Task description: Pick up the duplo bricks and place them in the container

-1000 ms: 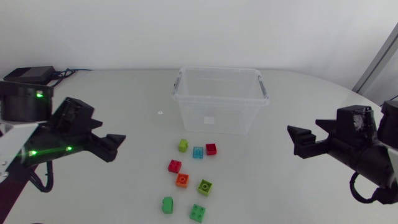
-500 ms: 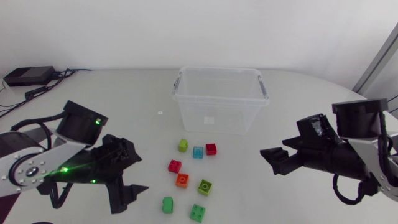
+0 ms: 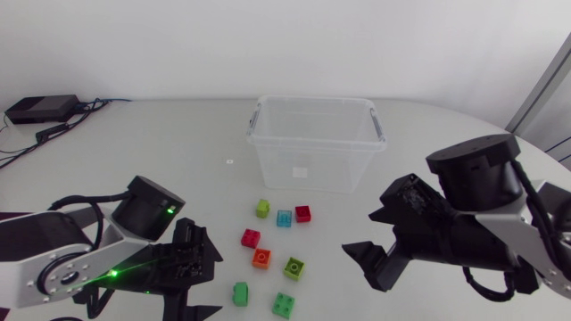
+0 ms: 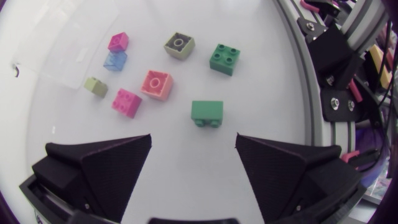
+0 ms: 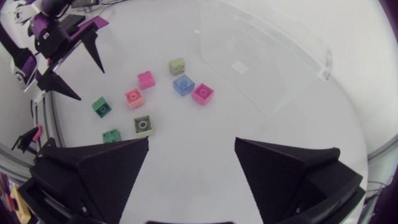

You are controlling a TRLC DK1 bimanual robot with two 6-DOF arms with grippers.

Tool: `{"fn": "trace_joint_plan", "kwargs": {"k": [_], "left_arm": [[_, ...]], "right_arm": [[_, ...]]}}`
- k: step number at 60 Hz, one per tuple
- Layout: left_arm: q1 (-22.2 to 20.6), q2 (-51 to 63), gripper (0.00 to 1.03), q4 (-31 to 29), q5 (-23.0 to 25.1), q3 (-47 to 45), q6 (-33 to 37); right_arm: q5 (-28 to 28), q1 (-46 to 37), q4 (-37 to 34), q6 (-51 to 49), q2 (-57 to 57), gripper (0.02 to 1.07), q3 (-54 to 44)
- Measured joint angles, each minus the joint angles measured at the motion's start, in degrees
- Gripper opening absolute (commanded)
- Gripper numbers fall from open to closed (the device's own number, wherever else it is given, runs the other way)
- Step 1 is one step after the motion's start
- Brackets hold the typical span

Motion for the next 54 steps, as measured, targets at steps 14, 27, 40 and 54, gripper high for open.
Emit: {"fn": "trace_joint_plan", "kwargs": {"k": [14,27,40,54], "left_arm": [[-1.3,5.7,0.95,3.7,0.3,0.0,0.5],[-2.2,9.1,0.93,5.8,0.9,0.0,0.5],[-2.8,10.7,0.91,7.4,2.3,0.3,0.5],[-3.6,12.4,0.74,8.2,3.8,1.2,0.4]], "right_arm": [[1.4,4.3,0.8,-4.1,0.2,1.02,0.0],[8.6,10.7,-0.5,-5.0,6.9,1.02,0.4],[8.1,15.2,-0.4,-5.0,12.6,1.02,1.4],[8.0,19.6,-0.8,-5.0,14.7,1.02,3.6]]}}
